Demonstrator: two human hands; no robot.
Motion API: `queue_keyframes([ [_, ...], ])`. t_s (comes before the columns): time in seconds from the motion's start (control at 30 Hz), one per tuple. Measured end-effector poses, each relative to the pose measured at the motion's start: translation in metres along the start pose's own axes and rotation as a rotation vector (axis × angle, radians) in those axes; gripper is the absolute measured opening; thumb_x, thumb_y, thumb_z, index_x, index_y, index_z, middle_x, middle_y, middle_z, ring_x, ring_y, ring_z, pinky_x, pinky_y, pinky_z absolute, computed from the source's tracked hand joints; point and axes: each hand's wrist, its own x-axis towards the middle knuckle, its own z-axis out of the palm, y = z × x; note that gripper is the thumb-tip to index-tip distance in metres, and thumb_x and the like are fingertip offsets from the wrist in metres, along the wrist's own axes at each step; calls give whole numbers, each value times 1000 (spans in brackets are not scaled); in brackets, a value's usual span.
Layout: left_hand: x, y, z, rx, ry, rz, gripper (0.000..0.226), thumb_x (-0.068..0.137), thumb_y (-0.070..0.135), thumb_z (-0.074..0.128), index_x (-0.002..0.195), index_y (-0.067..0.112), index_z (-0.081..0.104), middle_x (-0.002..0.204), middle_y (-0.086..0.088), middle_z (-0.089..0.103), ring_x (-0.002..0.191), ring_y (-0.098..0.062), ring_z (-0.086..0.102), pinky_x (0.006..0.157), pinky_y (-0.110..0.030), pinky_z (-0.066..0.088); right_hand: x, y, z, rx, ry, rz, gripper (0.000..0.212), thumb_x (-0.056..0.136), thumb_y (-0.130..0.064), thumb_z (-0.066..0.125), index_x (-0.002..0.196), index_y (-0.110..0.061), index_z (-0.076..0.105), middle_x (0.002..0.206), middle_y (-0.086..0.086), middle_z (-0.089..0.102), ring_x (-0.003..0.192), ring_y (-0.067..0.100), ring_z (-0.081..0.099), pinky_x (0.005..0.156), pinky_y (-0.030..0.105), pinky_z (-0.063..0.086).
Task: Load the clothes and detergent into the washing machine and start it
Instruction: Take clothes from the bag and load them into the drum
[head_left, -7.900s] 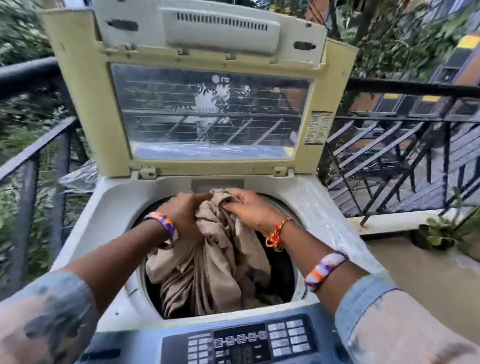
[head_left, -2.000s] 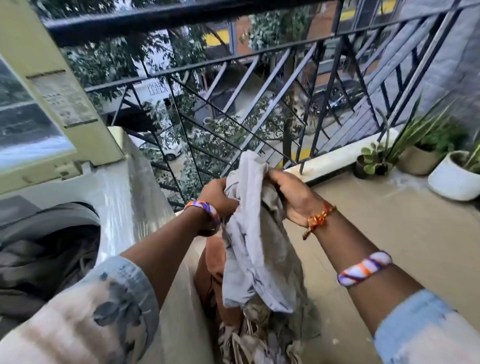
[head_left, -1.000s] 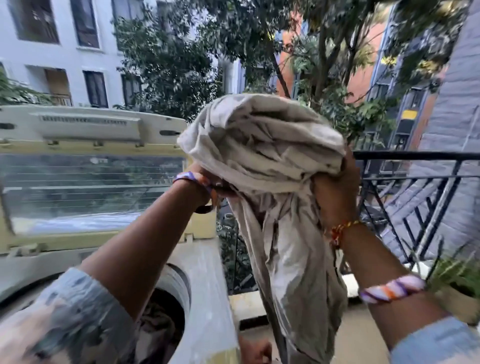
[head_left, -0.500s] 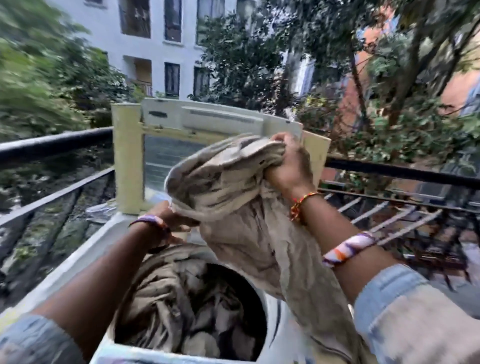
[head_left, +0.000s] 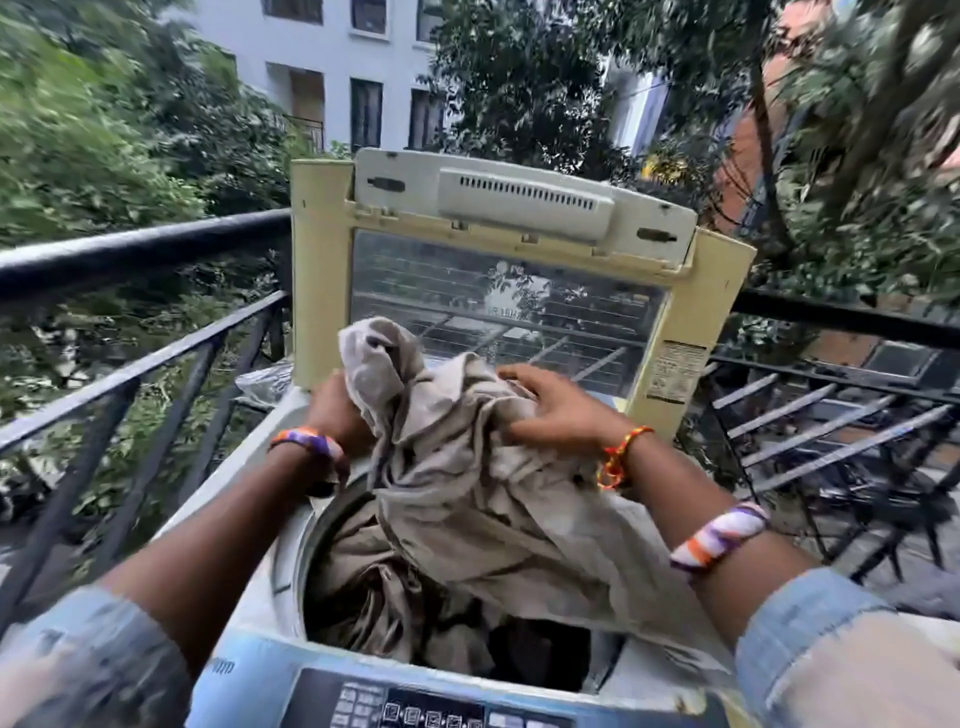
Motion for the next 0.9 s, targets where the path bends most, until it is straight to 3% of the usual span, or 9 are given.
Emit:
queue_keyframes([
  [0.13,6,-24,16,247,-79,-29,31,84,22,55,106,2,65,111,-25,65,106,-37,62,89,-38,51,-26,37,-8,-93,15,150,74,75,-27,74,138,-17,36,141,1,42,132,16,39,107,27,32],
  [0.23,12,-33,29,536,-419,-18,40,69,20,73,106,6,68,116,-16,66,108,-28,63,91,-32,49,-52,60,-6,-159,-20,273,83,74,-28,75,142,-18,29,148,5,34,134,20,35,107,27,30],
  [0.4,38,-21,47,347,-603,-20,21,74,18,67,91,9,59,95,-11,64,103,-30,62,71,-33,49,-85,95,-8,-244,-157,411,112,64,-36,82,147,-19,9,156,7,15,142,21,19,115,30,21],
  [0.47,39,-7,56,338,-635,65,49,73,28,71,115,11,51,110,-9,61,115,-31,57,78,-32,48,-98,106,-8,-306,-301,503,135,55,-53,80,147,-19,-12,157,10,-7,145,24,-2,119,35,10],
  [0.53,31,20,64,360,-678,240,87,72,32,77,142,16,27,141,-8,45,129,-25,47,98,-30,43,-112,116,-7,-334,-422,549,166,20,-81,68,142,-21,-26,152,14,-25,142,27,-19,119,41,0],
  [0.63,12,64,76,351,-687,481,118,65,39,81,149,14,2,157,-10,16,143,-22,23,116,-29,23,-133,133,-8,-266,-469,568,180,-6,-89,48,138,-19,-33,146,13,-37,141,26,-22,118,36,-1],
  [0.73,-1,94,100,431,-726,627,137,57,42,84,147,17,-15,157,-17,-6,146,-31,6,119,-37,14,-155,149,-3,-37,-431,502,171,14,-82,66,137,-17,-33,143,-3,-33,139,10,-16,110,15,-3],
  [0.8,-15,112,124,487,-775,693,142,56,41,85,145,19,-23,153,-19,-22,144,-37,-9,118,-46,6,-164,158,5,134,-343,503,142,53,-51,82,138,-22,-29,146,-7,-25,135,1,-9,101,2,2],
  [0.9,-34,134,163,507,-727,793,144,55,40,86,144,10,-23,153,-21,-23,141,-39,-20,117,-47,-6,-168,169,16,310,-192,463,104,79,-20,70,136,-34,-16,145,-15,-12,134,-3,-2,90,-13,9],
])
